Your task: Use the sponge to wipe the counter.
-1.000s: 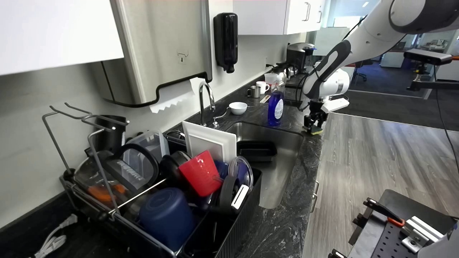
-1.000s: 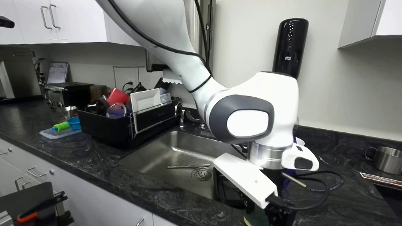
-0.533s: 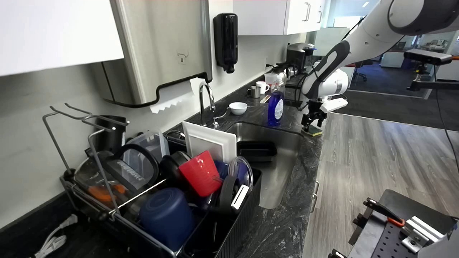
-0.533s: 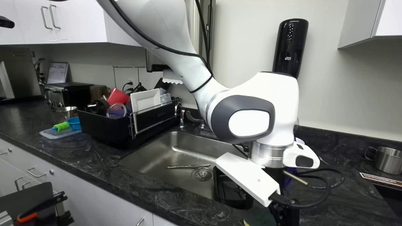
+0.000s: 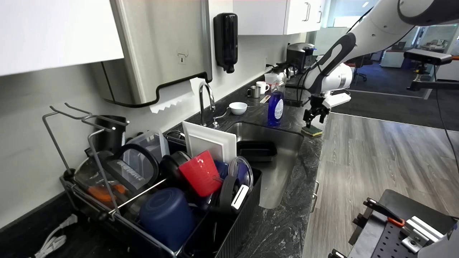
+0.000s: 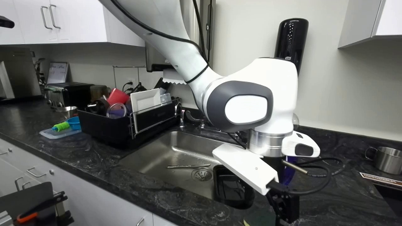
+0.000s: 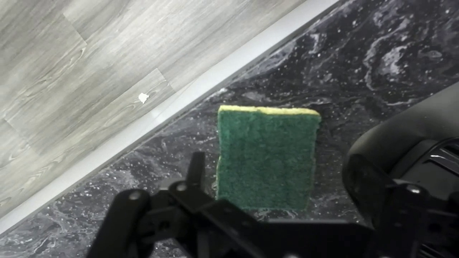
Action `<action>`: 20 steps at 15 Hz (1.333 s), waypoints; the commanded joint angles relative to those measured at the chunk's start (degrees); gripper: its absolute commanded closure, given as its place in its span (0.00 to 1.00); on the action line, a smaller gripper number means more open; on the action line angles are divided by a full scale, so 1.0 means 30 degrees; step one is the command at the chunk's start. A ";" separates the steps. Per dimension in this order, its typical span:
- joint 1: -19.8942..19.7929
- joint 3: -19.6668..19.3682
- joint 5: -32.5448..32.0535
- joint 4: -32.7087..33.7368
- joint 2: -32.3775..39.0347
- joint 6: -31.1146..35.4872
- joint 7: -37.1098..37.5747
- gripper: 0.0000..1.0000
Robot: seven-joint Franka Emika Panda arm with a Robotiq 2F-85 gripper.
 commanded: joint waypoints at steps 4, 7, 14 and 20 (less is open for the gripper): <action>0.0928 -0.0872 -0.1677 -0.4359 -0.4628 -0.0354 0.0598 0.00; 0.1348 -0.0941 -0.2328 -0.6187 -0.6803 -0.0362 0.0459 0.00; 0.2977 -0.0581 -0.2875 -0.9514 -1.0195 0.0049 0.0321 0.00; 0.4360 -0.0126 -0.2743 -1.1181 -1.1452 0.0109 0.0071 0.00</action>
